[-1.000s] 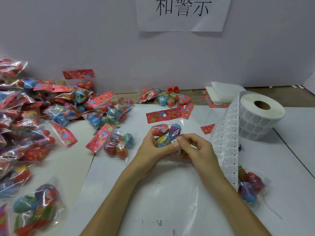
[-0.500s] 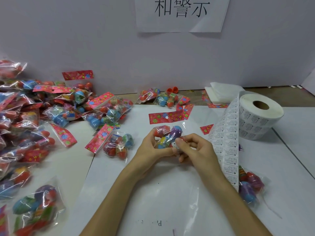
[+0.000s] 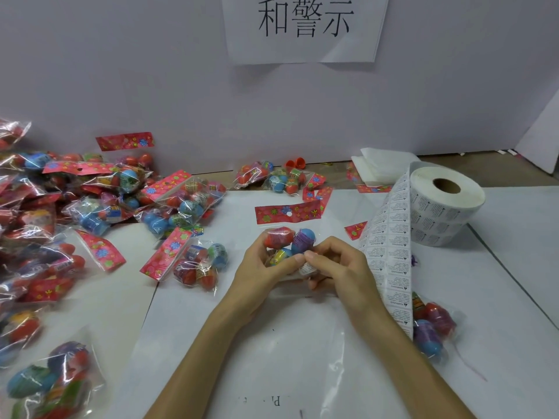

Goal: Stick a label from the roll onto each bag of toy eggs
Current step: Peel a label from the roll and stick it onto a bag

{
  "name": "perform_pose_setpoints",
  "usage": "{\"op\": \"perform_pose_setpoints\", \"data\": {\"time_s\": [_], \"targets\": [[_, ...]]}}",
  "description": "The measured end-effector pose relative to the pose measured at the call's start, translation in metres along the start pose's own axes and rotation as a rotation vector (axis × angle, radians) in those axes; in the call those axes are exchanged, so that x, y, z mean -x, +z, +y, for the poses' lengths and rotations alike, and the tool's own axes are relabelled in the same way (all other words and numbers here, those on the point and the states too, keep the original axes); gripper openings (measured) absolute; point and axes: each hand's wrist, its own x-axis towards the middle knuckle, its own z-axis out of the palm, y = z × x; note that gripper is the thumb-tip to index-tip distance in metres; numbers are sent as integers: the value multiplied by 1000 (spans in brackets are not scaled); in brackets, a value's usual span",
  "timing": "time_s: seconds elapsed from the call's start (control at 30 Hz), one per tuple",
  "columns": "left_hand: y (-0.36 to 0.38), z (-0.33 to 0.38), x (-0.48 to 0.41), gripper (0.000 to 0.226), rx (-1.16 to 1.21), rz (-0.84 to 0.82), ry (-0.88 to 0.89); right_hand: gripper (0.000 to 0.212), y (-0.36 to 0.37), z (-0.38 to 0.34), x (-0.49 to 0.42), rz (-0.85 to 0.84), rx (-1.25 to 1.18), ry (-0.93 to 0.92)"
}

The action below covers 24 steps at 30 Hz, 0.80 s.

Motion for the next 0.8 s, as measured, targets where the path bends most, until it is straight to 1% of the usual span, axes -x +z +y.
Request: {"op": "perform_pose_setpoints", "data": {"time_s": [0.07,0.23,0.4,0.57,0.67,0.73,0.8], "targets": [[1,-1,0,51,-10,12,23,20,0,0,0,-3,7,1],[3,-3,0,51,-19,43,61,17,-2,3,-1,-10,32,-29],[0,-1,-1,56,30,83,15,21,2,4,-2,-28,27,-78],[1,3,0,61,131,57,-29,18,5,5,-2,-27,25,-73],[1,7,0,58,212,66,-53,16,4,3,0,-53,10,-62],[1,10,0,58,279,107,-69,19,4,2,2,-97,38,-70],[0,12,0,53,355,142,-68,25,5,2,4,-103,120,-104]]}}
